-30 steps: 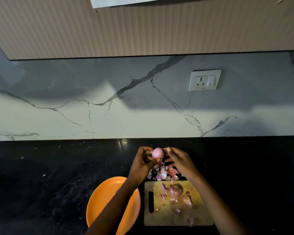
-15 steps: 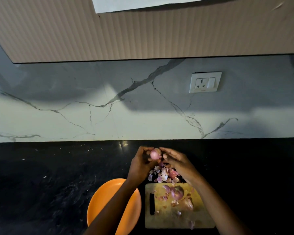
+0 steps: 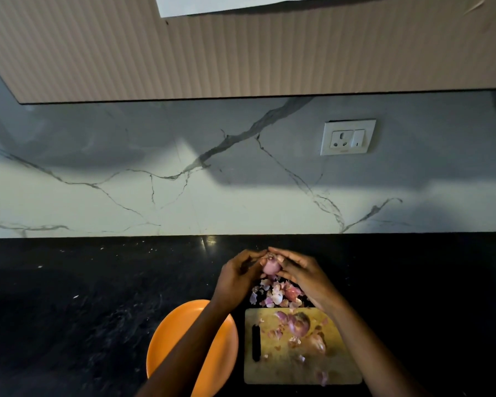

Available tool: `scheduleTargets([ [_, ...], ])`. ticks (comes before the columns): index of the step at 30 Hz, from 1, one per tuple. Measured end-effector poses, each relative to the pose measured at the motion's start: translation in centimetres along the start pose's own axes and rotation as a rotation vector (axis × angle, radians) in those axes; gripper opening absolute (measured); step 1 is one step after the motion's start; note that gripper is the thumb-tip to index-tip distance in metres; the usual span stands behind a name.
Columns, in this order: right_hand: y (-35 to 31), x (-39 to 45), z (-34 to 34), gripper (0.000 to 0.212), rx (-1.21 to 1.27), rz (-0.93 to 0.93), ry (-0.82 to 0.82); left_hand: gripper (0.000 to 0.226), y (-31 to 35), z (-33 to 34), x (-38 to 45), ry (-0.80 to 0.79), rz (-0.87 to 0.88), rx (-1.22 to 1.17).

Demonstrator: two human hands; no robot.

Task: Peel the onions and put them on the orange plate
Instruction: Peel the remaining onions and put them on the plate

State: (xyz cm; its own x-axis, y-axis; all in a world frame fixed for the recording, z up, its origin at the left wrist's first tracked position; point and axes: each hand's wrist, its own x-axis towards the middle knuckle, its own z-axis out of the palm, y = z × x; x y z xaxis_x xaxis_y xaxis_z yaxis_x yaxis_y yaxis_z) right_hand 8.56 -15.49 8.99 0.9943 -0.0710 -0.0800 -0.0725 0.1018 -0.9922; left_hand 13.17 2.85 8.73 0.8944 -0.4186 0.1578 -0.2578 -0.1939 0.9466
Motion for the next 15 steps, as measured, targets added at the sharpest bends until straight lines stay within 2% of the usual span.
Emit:
scheduleTargets([
  [3,0.4,0.0,-0.1,0.03,-0.009,-0.007,0.002,0.033,0.4,-0.4,0.3,-0.018,-0.023,0.048],
  [9,0.2,0.1,-0.5,0.031,-0.087,-0.008,-0.019,0.014,0.8,-1.3,0.9,-0.078,0.014,0.229],
  [15,0.3,-0.2,-0.8,0.032,-0.109,0.003,-0.043,0.008,0.4,-1.2,0.2,-0.048,0.007,0.148],
])
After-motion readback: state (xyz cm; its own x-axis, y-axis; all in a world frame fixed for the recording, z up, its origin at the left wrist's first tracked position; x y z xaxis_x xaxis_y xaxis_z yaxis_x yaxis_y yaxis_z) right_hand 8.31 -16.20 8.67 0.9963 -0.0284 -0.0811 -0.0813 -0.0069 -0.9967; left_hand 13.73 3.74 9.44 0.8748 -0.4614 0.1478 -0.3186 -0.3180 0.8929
